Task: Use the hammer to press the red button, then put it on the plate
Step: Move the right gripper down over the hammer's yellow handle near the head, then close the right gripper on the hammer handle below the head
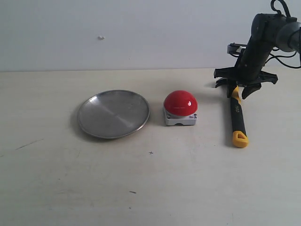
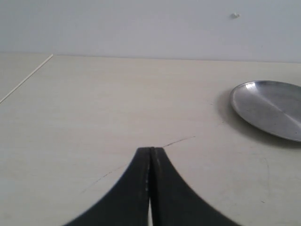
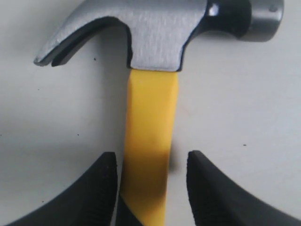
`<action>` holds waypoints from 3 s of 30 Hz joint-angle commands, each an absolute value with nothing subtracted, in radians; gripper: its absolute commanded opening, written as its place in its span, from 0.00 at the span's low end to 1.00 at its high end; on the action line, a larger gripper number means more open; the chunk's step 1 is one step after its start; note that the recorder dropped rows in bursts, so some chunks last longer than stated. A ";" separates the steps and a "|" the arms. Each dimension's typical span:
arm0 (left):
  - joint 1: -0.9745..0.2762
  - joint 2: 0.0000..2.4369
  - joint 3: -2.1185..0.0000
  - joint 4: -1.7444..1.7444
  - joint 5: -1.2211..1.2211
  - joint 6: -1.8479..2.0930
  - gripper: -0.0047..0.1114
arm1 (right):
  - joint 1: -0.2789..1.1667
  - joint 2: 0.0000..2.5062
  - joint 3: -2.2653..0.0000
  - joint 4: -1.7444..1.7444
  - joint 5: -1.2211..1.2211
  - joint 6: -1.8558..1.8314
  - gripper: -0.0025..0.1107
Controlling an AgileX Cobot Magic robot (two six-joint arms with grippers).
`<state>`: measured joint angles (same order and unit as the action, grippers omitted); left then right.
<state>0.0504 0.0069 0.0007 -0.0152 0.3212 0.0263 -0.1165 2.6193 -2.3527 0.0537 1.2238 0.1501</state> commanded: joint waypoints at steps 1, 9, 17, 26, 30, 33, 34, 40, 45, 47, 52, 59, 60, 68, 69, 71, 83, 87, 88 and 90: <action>0.052 0.000 0.000 -0.013 0.318 0.021 0.04 | -0.117 2.619 -2.362 0.044 1.221 0.150 0.42; 0.052 0.000 0.000 -0.013 0.318 0.021 0.04 | -0.117 2.619 -2.362 0.044 1.221 0.150 0.42; 0.052 0.000 0.000 -0.013 0.318 0.021 0.04 | -0.117 2.641 -2.362 0.046 1.221 0.150 0.42; 0.052 0.000 0.000 -0.013 0.318 0.021 0.04 | -0.117 2.652 -2.362 0.046 1.221 0.150 0.24; 0.052 0.000 0.000 -0.013 0.318 0.021 0.04 | -0.117 2.652 -2.362 0.044 1.221 0.135 0.02; 0.052 0.000 0.000 -0.013 0.318 0.021 0.04 | -0.117 2.652 -2.362 0.021 1.221 0.132 0.02; 0.052 0.000 0.000 -0.013 0.318 0.021 0.04 | -0.117 2.647 -2.362 0.000 1.221 0.132 0.02; 0.052 0.000 0.000 -0.013 0.318 0.021 0.04 | -0.117 2.590 -2.362 -0.054 1.221 0.141 0.02; 0.052 0.000 0.000 -0.013 0.318 0.021 0.04 | -0.117 2.536 -2.362 -0.054 1.221 0.143 0.02; 0.052 0.000 0.000 -0.013 0.318 0.021 0.04 | -0.117 2.521 -2.362 -0.052 1.221 0.139 0.02; 0.052 0.000 0.000 -0.013 0.318 0.021 0.04 | -0.117 2.503 -2.362 -0.027 1.221 0.129 0.02; 0.052 0.000 0.000 0.012 0.318 0.056 0.04 | -0.104 2.500 -2.360 0.017 1.221 0.103 0.02; 0.052 0.000 0.000 0.012 0.318 0.056 0.04 | -0.100 2.500 -2.360 0.015 1.221 0.101 0.02; 0.052 0.000 0.000 0.037 0.320 0.085 0.04 | -0.084 2.503 -2.360 0.000 1.221 0.097 0.02; 0.052 0.000 0.000 0.037 0.320 0.085 0.04 | -0.082 2.507 -2.358 -0.005 1.221 0.097 0.02; 0.052 0.000 0.000 0.050 0.313 0.107 0.04 | -0.082 2.509 -2.344 0.005 1.221 0.097 0.02; 0.052 0.000 0.000 0.050 0.242 0.151 0.04 | -0.082 2.509 -2.217 -0.013 1.221 0.079 0.02; 0.052 0.000 0.000 0.050 0.222 0.151 0.04 | -0.082 2.511 -2.210 -0.013 1.221 0.079 0.02; 0.052 0.000 0.000 0.050 0.219 0.151 0.04 | -0.082 2.511 -2.210 -0.013 1.221 0.079 0.02; 0.052 0.000 0.000 0.050 0.219 0.151 0.04 | -0.082 2.515 -2.210 -0.013 1.221 0.079 0.02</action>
